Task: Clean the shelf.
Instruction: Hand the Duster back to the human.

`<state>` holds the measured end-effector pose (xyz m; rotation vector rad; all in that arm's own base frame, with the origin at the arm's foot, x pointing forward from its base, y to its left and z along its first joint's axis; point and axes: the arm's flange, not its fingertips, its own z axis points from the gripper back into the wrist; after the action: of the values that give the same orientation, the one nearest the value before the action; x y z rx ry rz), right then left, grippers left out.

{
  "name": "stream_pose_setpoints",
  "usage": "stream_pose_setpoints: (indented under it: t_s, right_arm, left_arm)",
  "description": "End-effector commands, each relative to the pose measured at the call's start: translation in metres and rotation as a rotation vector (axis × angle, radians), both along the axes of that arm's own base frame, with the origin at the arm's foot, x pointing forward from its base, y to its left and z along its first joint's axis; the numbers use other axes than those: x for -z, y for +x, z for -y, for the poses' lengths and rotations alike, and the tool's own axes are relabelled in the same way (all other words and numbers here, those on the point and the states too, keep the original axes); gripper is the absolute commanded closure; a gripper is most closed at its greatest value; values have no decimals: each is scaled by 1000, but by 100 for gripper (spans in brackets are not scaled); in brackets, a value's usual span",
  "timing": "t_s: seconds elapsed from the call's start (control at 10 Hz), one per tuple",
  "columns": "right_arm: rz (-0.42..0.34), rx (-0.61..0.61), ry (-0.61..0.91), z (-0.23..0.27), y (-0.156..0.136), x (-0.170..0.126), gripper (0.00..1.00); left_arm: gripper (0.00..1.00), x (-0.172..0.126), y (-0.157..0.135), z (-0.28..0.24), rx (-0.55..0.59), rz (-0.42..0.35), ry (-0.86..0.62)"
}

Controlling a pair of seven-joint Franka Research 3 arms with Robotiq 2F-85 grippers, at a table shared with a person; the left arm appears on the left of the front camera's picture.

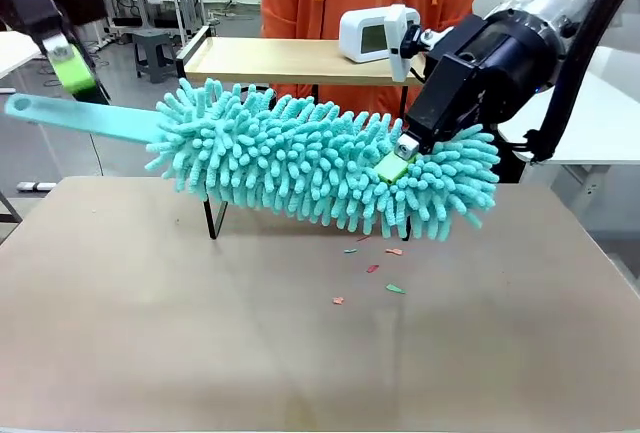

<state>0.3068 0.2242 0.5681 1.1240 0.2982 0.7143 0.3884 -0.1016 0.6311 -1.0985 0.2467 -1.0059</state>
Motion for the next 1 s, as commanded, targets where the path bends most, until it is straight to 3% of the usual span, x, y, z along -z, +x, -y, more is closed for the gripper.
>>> stream_pose_setpoints:
  t_s: [0.0,0.1,0.3,0.4,0.6,0.7,0.9]
  right_arm:
    - [3,23,25,27,-1,-3,100]
    - [14,47,38,41,-2,-8,100]
    - [76,139,149,78,-8,-33,100]
    - [157,236,295,105,-14,-54,100]
    - [296,577,529,169,-29,-82,100]
    - [308,858,600,211,-29,-81,100]
    - [194,1180,638,272,-25,-51,100]
  left_arm:
    - [0,-5,9,-56,-358,32,-105]
    - [0,-3,15,-111,-636,19,-264]
    - [0,11,13,-174,-938,4,-446]
    - [0,24,19,-184,-996,-11,-457]
    - [0,46,30,-183,-1004,-71,-459]
    - [0,56,38,-177,-989,-96,-465]
    - [0,62,45,-164,-945,-123,-430]
